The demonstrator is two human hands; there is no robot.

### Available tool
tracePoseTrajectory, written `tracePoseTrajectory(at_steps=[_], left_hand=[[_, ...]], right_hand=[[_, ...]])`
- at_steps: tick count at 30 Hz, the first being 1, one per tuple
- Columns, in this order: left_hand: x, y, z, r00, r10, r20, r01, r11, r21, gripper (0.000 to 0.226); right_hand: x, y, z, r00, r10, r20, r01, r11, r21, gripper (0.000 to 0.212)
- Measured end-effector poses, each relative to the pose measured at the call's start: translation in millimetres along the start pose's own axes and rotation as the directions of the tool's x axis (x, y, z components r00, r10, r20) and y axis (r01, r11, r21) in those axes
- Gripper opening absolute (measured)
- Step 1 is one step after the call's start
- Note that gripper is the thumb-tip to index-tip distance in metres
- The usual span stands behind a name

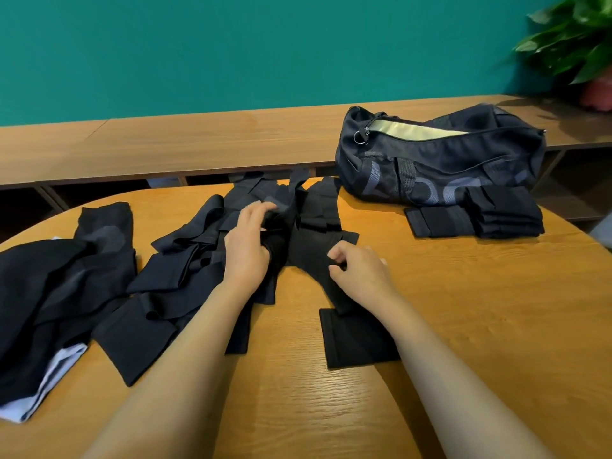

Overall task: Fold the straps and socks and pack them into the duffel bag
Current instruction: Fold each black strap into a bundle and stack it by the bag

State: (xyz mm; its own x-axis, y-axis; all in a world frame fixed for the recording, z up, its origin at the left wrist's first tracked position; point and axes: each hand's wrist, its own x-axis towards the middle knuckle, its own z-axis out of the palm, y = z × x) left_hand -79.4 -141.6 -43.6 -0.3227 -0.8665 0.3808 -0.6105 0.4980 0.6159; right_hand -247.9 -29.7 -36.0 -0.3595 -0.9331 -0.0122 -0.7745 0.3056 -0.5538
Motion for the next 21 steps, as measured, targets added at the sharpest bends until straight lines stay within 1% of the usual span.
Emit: tracePoseTrajectory(at_steps=[1,3,5,7,8,10,11,14,15,16,18,19,21], left_hand=[[2.4,-2.8,0.5,1.000,0.009,0.025,-0.010,1.000,0.025,0.077],[6.1,-5.8,0.4,0.998,-0.001,0.057,-0.002,0.999,0.046,0.071],[7.0,-4.1,-0.7,0.997,-0.012,0.072,0.009,0.999,0.038,0.064],[7.4,1.5,-3.8,0.995,-0.034,0.090,0.034,0.999,0.007,0.054],[7.6,5.3,-6.6,0.993,-0.058,0.102,0.060,0.998,-0.017,0.047],[7.9,14.3,-9.3,0.983,-0.124,0.135,0.130,0.991,-0.040,0.035],[8.0,18.0,-7.5,0.977,-0.148,0.154,0.153,0.988,-0.022,0.035],[10.0,20.3,6.1,0.965,-0.199,0.171,0.181,0.977,0.117,0.055],[11.4,17.5,11.0,0.962,-0.222,0.156,0.201,0.969,0.144,0.055],[12.2,14.0,14.9,0.962,-0.237,0.134,0.217,0.964,0.152,0.050],[11.1,7.1,19.6,0.969,-0.228,0.090,0.212,0.964,0.161,0.032],[9.8,5.5,21.8,0.973,-0.219,0.068,0.204,0.963,0.178,0.026],[7.6,7.0,25.9,0.975,-0.222,0.012,0.216,0.957,0.194,0.023]], right_hand=[[3.8,-5.5,-0.5,1.000,-0.018,0.006,0.018,1.000,0.019,0.016],[14.2,-20.2,0.1,0.999,-0.049,0.016,0.048,0.999,0.024,0.032],[26.5,-36.4,3.4,0.998,-0.063,0.033,0.063,0.998,-0.016,0.050],[37.0,-49.8,7.9,0.997,-0.063,0.041,0.066,0.995,-0.079,0.059],[41.0,-53.8,9.8,0.998,-0.065,0.024,0.067,0.993,-0.102,0.056],[45.9,-56.4,12.5,0.997,-0.059,-0.046,0.054,0.993,-0.108,0.041],[46.4,-56.3,13.5,0.996,-0.048,-0.075,0.040,0.994,-0.100,0.034],[42.2,-53.6,15.6,0.989,-0.061,-0.135,0.049,0.995,-0.092,0.023],[40.7,-51.9,16.1,0.986,-0.069,-0.152,0.057,0.995,-0.083,0.019],[39.7,-49.6,16.8,0.986,-0.064,-0.156,0.055,0.997,-0.060,0.017],[39.3,-42.9,19.2,0.990,-0.015,-0.141,0.020,0.999,0.033,0.016],[38.0,-39.0,20.4,0.991,0.022,-0.129,-0.009,0.995,0.099,0.018],[32.4,-29.8,20.3,0.989,0.098,-0.114,-0.067,0.965,0.253,0.021]])
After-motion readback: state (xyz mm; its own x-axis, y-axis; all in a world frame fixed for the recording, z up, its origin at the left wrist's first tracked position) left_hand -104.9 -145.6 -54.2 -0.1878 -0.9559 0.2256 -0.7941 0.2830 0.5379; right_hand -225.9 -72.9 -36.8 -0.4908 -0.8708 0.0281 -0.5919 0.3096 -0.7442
